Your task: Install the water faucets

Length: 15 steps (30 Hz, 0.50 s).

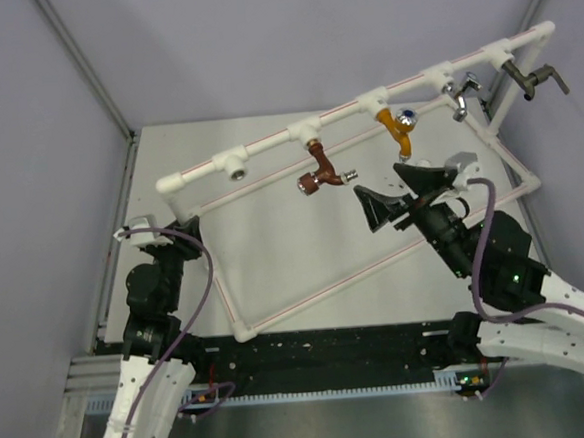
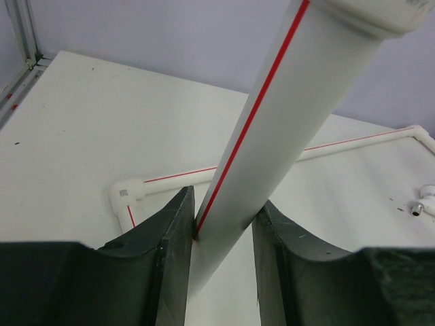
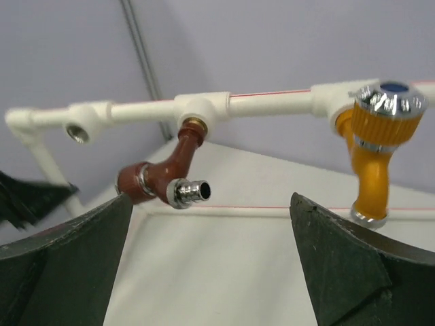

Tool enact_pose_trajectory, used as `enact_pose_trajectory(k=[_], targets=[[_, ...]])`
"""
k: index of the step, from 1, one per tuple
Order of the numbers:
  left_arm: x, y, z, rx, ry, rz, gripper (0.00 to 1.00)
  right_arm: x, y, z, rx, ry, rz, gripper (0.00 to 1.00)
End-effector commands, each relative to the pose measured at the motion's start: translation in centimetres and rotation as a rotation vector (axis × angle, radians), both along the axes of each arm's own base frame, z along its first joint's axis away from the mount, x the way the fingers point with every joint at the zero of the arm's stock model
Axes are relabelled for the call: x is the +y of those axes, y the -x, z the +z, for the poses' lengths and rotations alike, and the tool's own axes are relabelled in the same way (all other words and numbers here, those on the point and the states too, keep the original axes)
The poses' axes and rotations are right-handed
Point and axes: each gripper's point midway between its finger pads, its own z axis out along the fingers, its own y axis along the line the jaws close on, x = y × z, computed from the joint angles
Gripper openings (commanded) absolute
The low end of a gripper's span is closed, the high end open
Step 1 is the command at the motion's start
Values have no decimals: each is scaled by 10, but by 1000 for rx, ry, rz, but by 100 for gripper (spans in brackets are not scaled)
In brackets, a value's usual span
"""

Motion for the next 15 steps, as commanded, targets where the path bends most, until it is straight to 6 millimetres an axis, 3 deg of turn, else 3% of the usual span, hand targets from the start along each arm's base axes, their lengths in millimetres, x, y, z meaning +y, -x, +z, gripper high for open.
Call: enact_pose_trajectory(k=[1,9,12,13,15], targets=[[-7,2,-24,121,106,-12,0,5,4,-13,-305,726,30,99],[-7,5,-16,114,91,-17,0,29,-4,-16,-691,1333,-39,98],[-7,6,-16,114,88,-21,0,40,-11,-17,-807,1459,-133,97],[-8,6,-17,117,88,-23,0,44,-12,-5,-840,1433,-178,96],[-8,6,-18,119,86,-24,0,50,-15,-1,-875,1454,-206,93]])
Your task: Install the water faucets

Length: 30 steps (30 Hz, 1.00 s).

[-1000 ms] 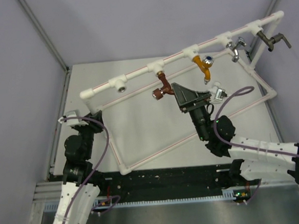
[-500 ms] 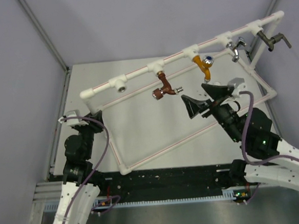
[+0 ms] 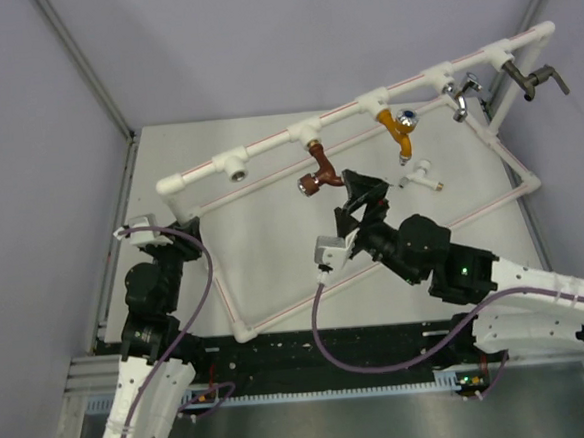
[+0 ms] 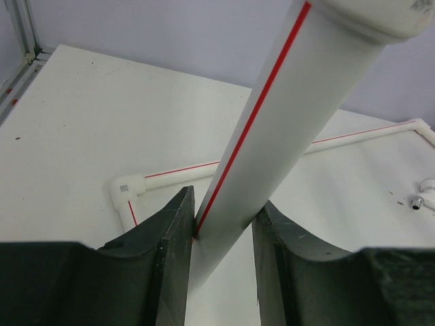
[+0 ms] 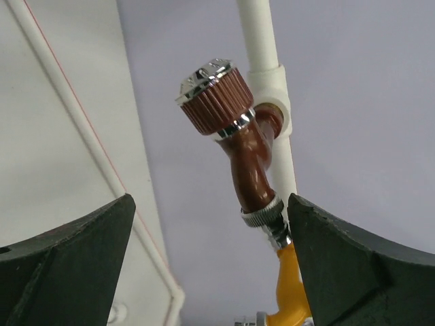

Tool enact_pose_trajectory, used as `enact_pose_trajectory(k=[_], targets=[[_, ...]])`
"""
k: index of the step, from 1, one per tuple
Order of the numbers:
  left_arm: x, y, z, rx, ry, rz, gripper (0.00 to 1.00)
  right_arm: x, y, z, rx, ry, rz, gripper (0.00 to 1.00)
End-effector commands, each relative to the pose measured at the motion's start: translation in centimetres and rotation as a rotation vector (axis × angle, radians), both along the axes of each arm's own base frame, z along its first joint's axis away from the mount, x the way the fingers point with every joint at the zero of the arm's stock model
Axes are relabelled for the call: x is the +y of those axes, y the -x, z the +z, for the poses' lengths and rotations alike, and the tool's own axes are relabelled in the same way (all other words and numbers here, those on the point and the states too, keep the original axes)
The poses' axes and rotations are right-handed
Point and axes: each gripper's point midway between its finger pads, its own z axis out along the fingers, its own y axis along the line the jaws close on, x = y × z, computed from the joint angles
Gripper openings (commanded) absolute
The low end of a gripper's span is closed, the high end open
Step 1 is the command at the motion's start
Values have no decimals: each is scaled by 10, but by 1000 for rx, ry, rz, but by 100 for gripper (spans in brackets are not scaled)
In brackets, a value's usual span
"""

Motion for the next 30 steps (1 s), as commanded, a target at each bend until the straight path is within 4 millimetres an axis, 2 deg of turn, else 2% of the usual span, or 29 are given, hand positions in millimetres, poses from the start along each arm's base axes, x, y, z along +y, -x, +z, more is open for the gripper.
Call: enact_pose_trajectory(k=[1,7,11,13,14,18,19,21,24,26,30], targets=[[-7,3,-17,95,92,-18,0,4,-7,44,-274,69,-53,91],[-8,3,-17,91,93,-22,0,22,-17,42,-309,113,-85,80],[-8,4,-16,83,96,-24,0,31,-32,32,-324,122,-167,70],[-9,4,-15,79,97,-26,0,33,-38,27,-305,98,-199,65],[-9,4,-16,81,97,-29,0,36,-40,24,-295,79,-206,59],[-8,5,-16,79,98,-25,0,41,-44,26,-228,-58,-222,47],[-8,5,-15,75,101,-26,0,43,-45,26,-195,-103,-220,41],[-9,5,-16,76,101,-26,0,45,-46,29,-120,-225,-216,29],[-9,5,-16,75,102,-27,0,50,-41,41,65,-520,-164,13],[-8,5,-16,70,105,-25,0,49,-36,57,209,-811,-110,7],[-9,5,-17,67,115,-29,0,50,-28,65,629,-1477,64,6]])
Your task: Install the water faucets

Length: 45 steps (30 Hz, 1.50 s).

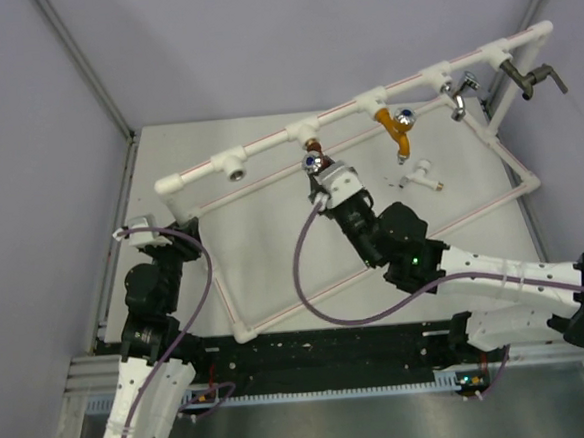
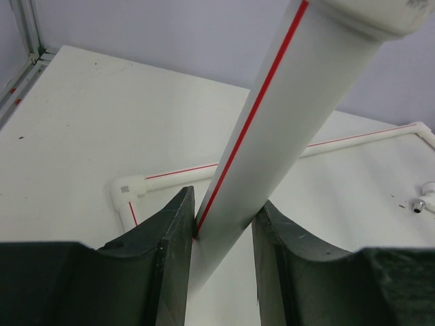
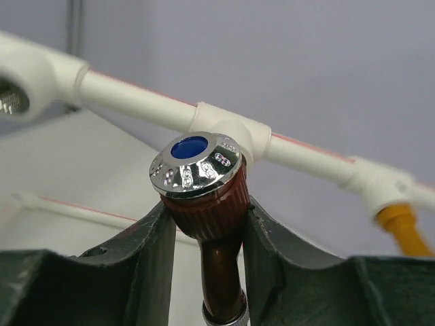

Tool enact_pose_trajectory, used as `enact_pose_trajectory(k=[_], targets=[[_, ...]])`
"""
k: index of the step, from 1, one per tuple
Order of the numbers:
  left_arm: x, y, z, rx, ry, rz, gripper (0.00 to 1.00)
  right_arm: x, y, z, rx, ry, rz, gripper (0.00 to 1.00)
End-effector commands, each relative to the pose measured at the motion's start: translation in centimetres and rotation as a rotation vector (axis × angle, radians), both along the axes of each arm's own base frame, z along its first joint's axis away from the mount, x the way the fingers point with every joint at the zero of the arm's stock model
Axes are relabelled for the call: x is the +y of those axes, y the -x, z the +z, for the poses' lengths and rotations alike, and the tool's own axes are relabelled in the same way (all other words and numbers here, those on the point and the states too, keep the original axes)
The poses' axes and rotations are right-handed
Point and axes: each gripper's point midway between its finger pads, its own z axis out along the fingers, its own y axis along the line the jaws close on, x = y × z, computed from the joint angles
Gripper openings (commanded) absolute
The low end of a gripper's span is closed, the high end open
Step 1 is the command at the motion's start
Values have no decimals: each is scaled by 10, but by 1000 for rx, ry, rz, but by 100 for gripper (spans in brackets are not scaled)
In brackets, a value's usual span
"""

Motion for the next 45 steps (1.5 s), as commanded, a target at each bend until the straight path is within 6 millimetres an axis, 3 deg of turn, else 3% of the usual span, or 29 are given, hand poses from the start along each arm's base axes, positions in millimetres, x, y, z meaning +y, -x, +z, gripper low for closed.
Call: enact_pose_trajectory(k=[1,3,5,10,15,16,17,19,22,24,28,33,35,38,45], targets=[[-11,4,-17,64,114,-37,0,1,11,39,372,-1069,288,5],[-11,4,-19,66,118,-39,0,-6,8,23,515,-1394,359,5],[-11,5,-18,63,121,-39,0,-17,9,24,574,-1668,432,4],[-12,5,-18,54,131,-43,0,-29,-1,15,666,-2125,514,9],[-11,5,-16,50,130,-38,0,-38,-4,22,617,-2282,602,16],[-12,5,-17,52,130,-40,0,-38,-3,23,603,-2282,612,21],[-12,4,-17,55,128,-41,0,-40,-2,27,579,-2266,626,33],[-12,4,-17,60,124,-38,0,-44,5,36,514,-2190,660,99],[-10,3,-17,61,122,-30,0,-48,13,37,468,-2086,672,99],[-10,3,-16,60,122,-27,0,-46,17,24,501,-2038,656,99],[-10,2,-15,64,117,-28,0,-46,24,-22,573,-1860,553,99],[-10,1,-16,68,114,-28,0,-68,33,-82,552,-1488,336,99],[-10,1,-17,71,114,-29,0,-77,35,-98,544,-1299,246,99],[-11,1,-18,75,115,-32,0,-99,38,-102,514,-997,110,99],[-15,-2,-18,76,114,-50,0,-134,43,-68,328,-329,-11,99]])
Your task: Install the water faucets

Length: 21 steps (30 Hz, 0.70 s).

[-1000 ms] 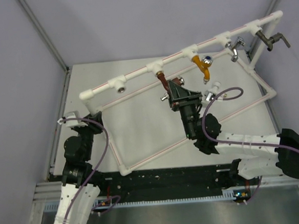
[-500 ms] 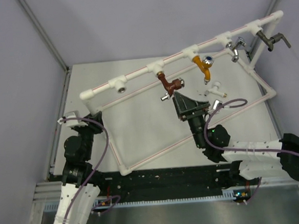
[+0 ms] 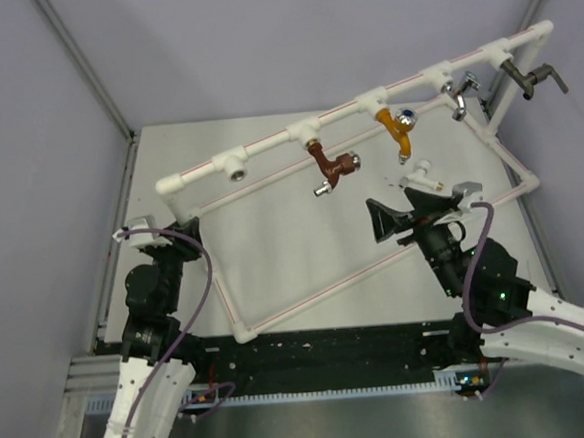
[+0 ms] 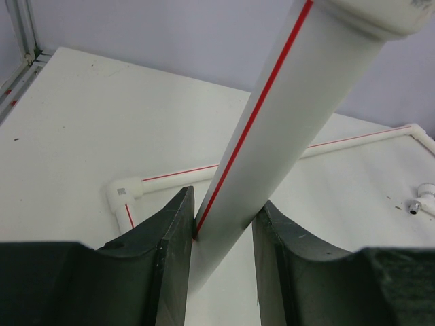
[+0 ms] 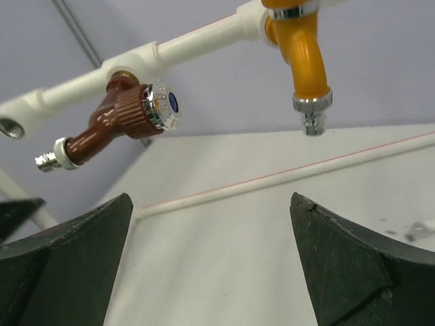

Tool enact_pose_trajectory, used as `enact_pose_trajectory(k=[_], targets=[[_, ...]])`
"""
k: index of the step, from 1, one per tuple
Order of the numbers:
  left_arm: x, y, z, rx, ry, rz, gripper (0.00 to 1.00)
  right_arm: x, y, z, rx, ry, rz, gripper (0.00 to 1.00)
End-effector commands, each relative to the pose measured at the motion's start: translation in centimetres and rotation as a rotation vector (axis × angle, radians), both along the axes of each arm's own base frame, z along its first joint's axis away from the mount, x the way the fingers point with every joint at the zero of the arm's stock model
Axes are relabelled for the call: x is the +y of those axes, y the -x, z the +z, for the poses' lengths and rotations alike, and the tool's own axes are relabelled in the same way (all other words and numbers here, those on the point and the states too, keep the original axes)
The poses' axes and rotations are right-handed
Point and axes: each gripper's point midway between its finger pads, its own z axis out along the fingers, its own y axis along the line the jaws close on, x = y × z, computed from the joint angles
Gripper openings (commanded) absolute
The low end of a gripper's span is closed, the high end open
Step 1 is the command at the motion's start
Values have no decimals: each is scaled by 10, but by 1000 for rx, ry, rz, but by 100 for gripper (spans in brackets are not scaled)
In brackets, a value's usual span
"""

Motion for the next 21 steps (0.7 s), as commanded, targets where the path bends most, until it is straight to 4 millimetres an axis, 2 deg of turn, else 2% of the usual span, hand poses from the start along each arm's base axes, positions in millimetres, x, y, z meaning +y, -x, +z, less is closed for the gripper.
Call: enact_pose_trajectory(k=[1,6,10,13,21], targets=[[-13,-1,-18,89,103,-46,0,-13,-2,-12,-112,723,-16,99],[-13,-1,-18,90,99,-46,0,2,-14,13,-306,1177,-12,99],[-13,-1,-19,94,97,-45,0,17,-25,29,-472,1453,-101,99],[-13,0,-19,94,97,-45,0,31,-27,43,-604,1538,-138,99],[-13,0,-18,91,97,-44,0,63,-21,74,-801,1557,-197,96]])
